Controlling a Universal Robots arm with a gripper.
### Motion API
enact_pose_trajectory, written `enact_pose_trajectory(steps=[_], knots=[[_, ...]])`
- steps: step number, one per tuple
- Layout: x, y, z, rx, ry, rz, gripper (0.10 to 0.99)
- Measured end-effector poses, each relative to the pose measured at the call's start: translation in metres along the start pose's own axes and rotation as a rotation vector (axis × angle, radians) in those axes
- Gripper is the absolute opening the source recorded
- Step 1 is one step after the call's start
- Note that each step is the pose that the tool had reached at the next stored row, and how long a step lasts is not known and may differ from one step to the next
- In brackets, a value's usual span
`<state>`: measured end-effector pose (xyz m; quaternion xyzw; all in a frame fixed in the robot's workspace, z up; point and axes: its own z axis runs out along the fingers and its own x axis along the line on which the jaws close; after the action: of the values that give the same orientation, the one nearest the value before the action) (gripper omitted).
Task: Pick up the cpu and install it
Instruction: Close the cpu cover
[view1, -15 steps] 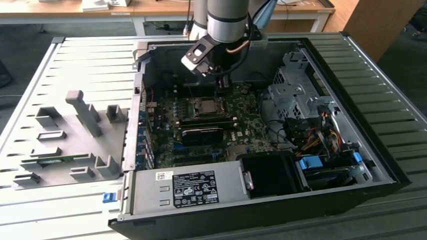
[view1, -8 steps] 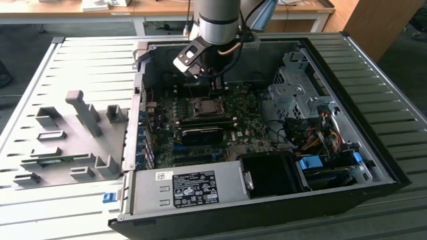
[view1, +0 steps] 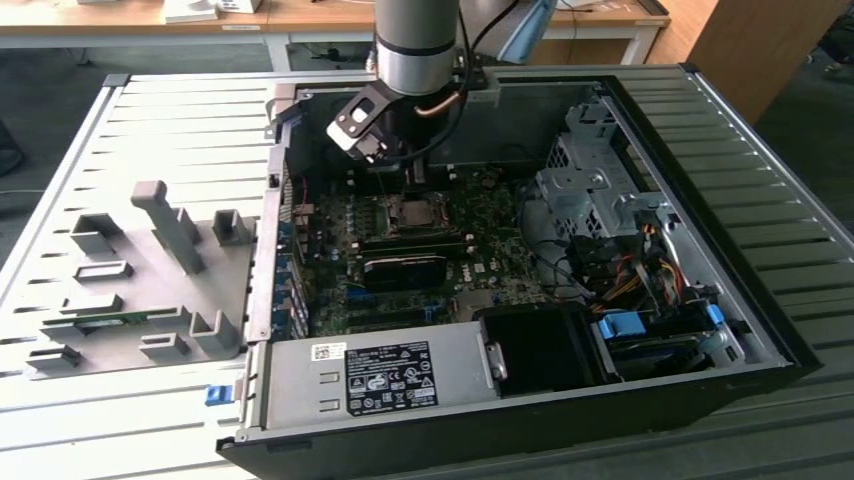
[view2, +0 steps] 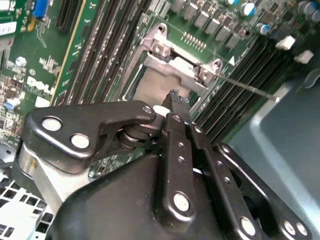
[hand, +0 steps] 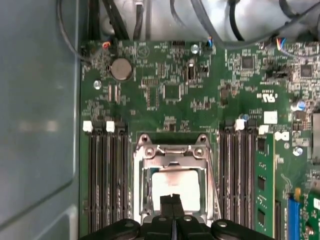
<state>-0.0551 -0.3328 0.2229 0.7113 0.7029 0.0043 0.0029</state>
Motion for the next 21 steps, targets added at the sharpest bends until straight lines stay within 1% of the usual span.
enact_pose_trajectory(steps=[4, 11, 21], knots=[[-0.0001, -0.0048, 0.0043, 0.0, -0.0001, 0.0, 0.106], [-0.0001, -0.0072, 0.0151, 0.0, -0.0007, 0.0, 0.106], [-0.0002, -0.0085, 0.0212, -0.002, -0.0027, 0.0, 0.106]])
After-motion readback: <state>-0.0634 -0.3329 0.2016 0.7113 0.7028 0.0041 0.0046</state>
